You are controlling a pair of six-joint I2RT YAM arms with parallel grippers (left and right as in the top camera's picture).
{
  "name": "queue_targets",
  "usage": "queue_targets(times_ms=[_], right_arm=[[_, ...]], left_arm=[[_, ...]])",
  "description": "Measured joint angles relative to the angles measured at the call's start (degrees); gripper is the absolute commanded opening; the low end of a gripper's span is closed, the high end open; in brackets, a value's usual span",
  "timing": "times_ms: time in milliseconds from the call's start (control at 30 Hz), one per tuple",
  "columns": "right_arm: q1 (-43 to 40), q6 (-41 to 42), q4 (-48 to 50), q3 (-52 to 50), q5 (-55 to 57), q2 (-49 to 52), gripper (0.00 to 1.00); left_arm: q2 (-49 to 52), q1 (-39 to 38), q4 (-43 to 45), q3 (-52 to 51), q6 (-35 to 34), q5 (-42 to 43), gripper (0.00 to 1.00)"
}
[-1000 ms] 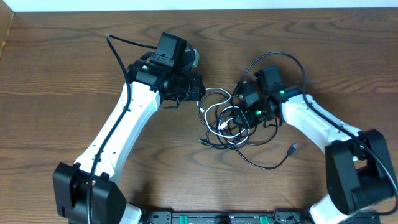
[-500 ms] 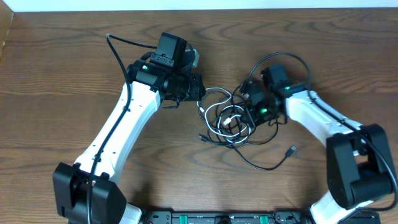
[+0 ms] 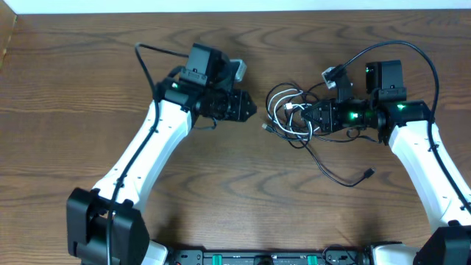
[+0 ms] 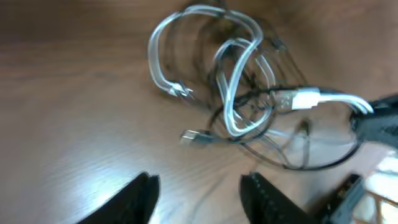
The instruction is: Untangle cables
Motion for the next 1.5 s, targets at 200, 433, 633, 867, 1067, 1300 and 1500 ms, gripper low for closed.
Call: queue_targets(times_ms=[200,433,633,867,1067,1300,1500], right_arm=[[0.00,0.31,-0.61,-0.02,-0.59,0.00,0.01],[-0.02,0.33,-0.57,-0.02,-2.51,0.00,0.01],[-1.36,0.33,-0.50,-0.02,-8.13,0.00,0.01],[-4.42,0.35,-0.35,0.00,-23.08,0.00,0.01],[-4.42,0.35,-0.33,-0.02,-31.12,0.00,0.02],[-4.39,0.74,-0.33,0.00,-32.11,0.00,0.01],[-4.39,0.74,0.98,0.02,-31.61,-0.02,0.01]], left_arm=[[0.24,-0.04,18.69,-10.38,3.69,14.49,0.55],[0.39,-2.67,23.82,-11.43,11.82,15.63,0.56],[6.08,-6.14,31.39,-11.52,13.03,13.90,0.50],[6.08,-6.27,37.57,-11.58,1.90,0.79,0.50],[6.08,-6.43,45.07,-11.69,-8.46,-2.12,0.49],[6.12,-6.38,51.93,-11.72,-15.76,-7.72,0.29],[6.19,-6.38,46.77,-11.72,-16.35,-7.96,0.29]])
